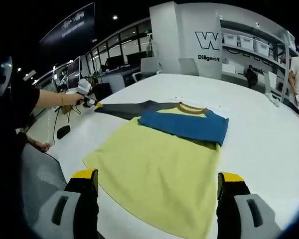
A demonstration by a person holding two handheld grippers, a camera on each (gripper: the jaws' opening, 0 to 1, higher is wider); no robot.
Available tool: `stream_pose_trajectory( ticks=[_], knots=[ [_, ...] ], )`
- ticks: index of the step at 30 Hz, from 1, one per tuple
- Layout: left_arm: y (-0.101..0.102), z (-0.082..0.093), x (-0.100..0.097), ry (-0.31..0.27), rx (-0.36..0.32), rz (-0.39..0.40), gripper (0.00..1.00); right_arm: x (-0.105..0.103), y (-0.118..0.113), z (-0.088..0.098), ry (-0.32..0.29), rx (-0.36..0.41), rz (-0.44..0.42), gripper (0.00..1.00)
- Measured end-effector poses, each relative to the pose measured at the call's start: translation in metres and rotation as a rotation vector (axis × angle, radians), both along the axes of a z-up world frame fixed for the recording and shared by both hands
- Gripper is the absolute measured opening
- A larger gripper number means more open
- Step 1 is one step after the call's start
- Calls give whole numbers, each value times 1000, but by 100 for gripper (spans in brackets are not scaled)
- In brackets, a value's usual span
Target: Fold the garment on the visible template until the final outline fits inside the template.
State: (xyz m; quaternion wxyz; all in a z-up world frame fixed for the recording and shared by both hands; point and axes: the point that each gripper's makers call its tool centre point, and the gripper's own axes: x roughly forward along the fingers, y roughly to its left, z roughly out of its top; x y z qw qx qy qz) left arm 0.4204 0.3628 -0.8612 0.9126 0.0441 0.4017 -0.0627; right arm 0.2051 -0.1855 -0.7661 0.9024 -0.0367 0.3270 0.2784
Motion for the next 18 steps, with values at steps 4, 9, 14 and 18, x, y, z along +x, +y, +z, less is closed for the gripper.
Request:
stream_pose_trajectory(
  ticks=[4, 9, 14, 18],
  knots=[
    [-3, -5, 5, 0, -4, -16, 38, 1, -5, 1, -4, -10, -13, 99],
    [-3, -4, 8, -9, -12, 6, 29, 1, -6, 1, -2, -13, -17, 99],
    [-1, -6, 6, -6, 5, 5, 15, 0, -4, 0, 3, -11, -15, 99],
    [1, -8, 8, -3, 15, 10, 11, 0, -3, 0, 1, -5, -19, 99]
  ],
)
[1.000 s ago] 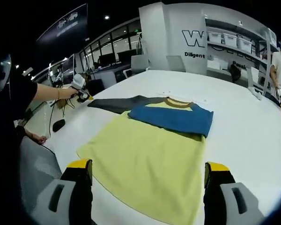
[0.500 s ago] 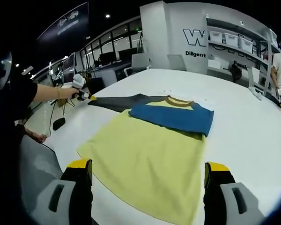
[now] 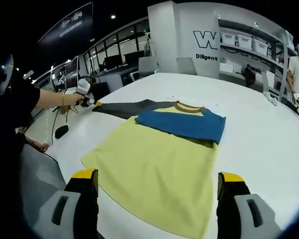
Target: Fold the garment on the visible template until the final outline fits inside the template.
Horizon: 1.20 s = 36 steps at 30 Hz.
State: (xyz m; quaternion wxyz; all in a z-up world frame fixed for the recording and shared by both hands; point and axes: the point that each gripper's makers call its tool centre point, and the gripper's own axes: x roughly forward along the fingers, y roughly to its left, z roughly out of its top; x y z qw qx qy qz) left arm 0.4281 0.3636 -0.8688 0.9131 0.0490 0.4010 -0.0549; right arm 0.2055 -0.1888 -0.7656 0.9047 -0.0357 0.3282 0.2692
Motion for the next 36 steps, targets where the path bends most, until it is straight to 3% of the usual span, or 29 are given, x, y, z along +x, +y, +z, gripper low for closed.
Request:
stream_pose_trajectory(
  ticks=[3, 8, 13, 18, 23, 36],
  knots=[
    [0, 0, 0, 0, 0, 3, 11, 1, -1, 0, -3, -3, -3, 99],
    [-8, -1, 2, 3, 2, -28, 1, 0, 0, 0, -1, -4, -1, 99],
    [-13, 1, 2, 23, 16, -32, 0, -2, 0, 1, -3, 1, 0, 99],
    [-18, 10, 0, -3, 36, -32, 0, -4, 2, 4, 4, 3, 3, 99],
    [-23, 17, 0, -18, 11, -25, 0, -4, 4, 7, 2, 9, 3, 99],
    [-37, 40, -6, -22, 19, -42, 0, -8, 2, 12, 4, 1, 8, 99]
  ],
)
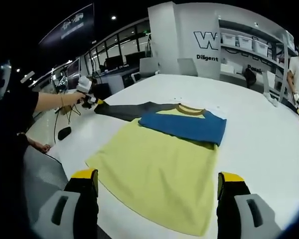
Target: Fold the garment on the visible template until the final outline fits inside the template.
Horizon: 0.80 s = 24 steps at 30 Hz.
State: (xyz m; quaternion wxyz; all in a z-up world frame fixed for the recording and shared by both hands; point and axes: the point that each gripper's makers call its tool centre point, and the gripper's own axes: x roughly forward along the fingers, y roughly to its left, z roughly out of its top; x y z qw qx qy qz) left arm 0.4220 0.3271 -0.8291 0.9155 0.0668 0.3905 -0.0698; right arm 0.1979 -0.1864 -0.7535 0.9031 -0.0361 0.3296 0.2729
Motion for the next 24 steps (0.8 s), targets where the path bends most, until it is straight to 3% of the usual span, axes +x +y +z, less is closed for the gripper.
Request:
stream_pose_trajectory(
  ticks=[4, 24],
  knots=[
    [-20, 14, 4, -23, -47, -58, 0, -2, -1, -2, 9, -1, -6, 99],
    [-112, 62, 17, -32, -85, -298, 0, -6, -5, -2, 16, -11, -7, 99]
  ],
)
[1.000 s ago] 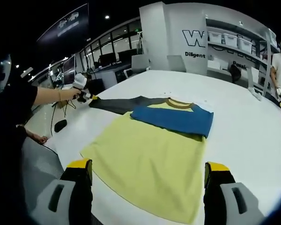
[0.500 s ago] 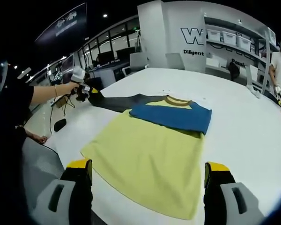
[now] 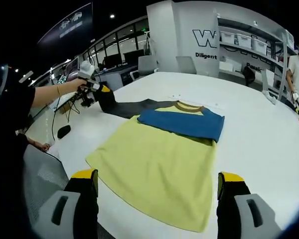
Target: Fold the garment on the visible template until the final outline fits inside the template.
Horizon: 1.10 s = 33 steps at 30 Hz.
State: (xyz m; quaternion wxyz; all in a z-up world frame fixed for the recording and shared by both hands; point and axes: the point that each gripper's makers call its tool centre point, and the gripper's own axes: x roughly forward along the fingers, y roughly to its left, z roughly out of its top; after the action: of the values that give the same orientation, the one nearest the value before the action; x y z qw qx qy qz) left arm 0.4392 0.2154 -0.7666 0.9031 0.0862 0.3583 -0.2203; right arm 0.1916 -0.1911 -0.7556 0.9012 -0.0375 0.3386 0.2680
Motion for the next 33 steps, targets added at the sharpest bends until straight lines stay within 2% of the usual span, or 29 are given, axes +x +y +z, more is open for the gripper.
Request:
stream_pose_trajectory(
  ticks=[7, 10, 15, 23, 33],
  knots=[
    [-40, 13, -1, -4, 27, -109, 0, 0, 2, 1, -2, 0, 5, 99],
    [-54, 18, -1, -4, 23, -132, 0, 0, 1, 1, -2, 0, 5, 99],
    [-77, 22, 0, 5, 57, -170, 0, -1, -1, 1, -3, 3, 1, 99],
    [-123, 38, 1, -10, 1, -238, 0, -2, -1, -2, 9, 2, 5, 99],
    [-179, 51, -2, -25, 20, -331, 0, -2, -1, -4, 13, 2, 9, 99]
  ],
)
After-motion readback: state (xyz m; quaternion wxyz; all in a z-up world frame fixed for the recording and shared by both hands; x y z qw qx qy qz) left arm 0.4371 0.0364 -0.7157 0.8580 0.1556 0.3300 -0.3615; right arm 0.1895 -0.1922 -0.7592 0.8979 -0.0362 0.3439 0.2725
